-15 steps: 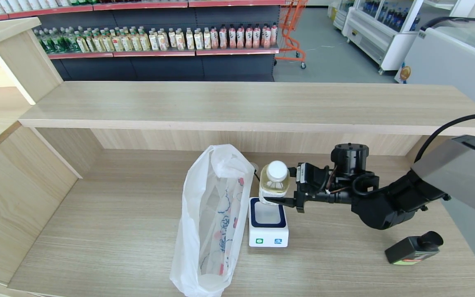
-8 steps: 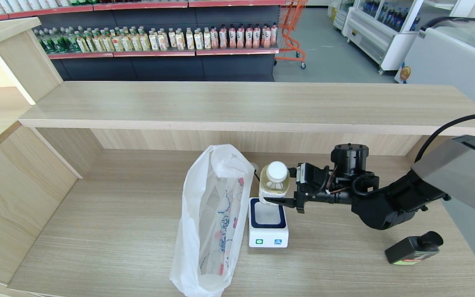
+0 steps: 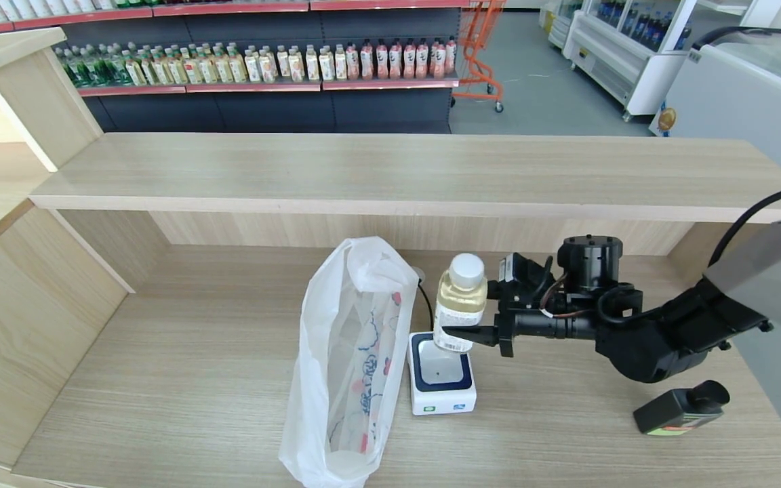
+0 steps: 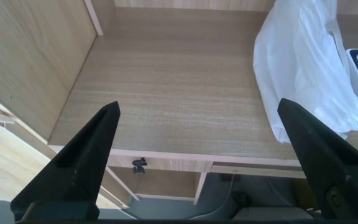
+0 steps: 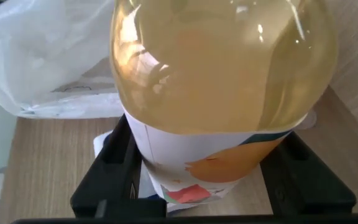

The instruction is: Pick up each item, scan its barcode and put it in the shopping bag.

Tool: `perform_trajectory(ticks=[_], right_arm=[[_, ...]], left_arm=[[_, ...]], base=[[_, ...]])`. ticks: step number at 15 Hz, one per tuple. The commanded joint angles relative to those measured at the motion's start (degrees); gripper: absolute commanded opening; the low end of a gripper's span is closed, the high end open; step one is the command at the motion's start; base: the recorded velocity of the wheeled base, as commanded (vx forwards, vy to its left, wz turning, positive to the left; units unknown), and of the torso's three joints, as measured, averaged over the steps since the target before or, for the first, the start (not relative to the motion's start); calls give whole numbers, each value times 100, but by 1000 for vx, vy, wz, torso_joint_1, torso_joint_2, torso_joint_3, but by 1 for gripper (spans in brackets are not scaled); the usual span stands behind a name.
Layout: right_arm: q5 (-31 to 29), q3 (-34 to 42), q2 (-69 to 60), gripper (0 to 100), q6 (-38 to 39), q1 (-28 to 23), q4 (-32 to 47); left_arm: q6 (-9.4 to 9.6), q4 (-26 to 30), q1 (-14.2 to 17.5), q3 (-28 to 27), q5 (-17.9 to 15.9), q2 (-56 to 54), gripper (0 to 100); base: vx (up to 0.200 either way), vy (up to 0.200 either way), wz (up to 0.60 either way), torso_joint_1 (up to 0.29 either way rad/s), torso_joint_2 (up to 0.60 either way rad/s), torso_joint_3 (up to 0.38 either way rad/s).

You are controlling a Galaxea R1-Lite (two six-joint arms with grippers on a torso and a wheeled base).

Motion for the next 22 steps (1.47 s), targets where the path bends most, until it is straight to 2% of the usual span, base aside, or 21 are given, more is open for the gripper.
perform_trajectory(ticks=[1, 3, 5, 8, 10, 17, 20, 22], right_arm=[[20, 464, -789, 0, 896, -109, -51], [-191, 868, -1273, 0, 2153, -214, -77], [-798, 1035, -1440, 0, 3137, -214, -77], [-1290, 824, -1088, 0, 4007, -73, -68], [-1334, 543, -859, 0, 4526, 225, -86], [-1316, -1311, 705, 0, 4306, 1025, -33], [-1316, -1777, 1197, 0, 3902, 1192, -15], [-1316, -1830, 1320, 0, 3682, 1262, -15]], left_arm=[[2, 0, 2, 0, 0, -2, 100], [2, 0, 2, 0, 9, -2, 100], [2, 0, 2, 0, 0, -2, 100], [2, 0, 2, 0, 0, -2, 100], [2, 0, 2, 0, 0, -2, 100], [2, 0, 2, 0, 0, -2, 100], [2, 0, 2, 0, 0, -2, 100], [2, 0, 2, 0, 0, -2, 100]], base=[[0, 0, 0, 0, 0, 0], [0, 0, 0, 0, 0, 0], [0, 0, 0, 0, 0, 0], [0, 0, 0, 0, 0, 0], [0, 0, 0, 0, 0, 0], [0, 0, 0, 0, 0, 0], [0, 0, 0, 0, 0, 0], [0, 0, 0, 0, 0, 0]])
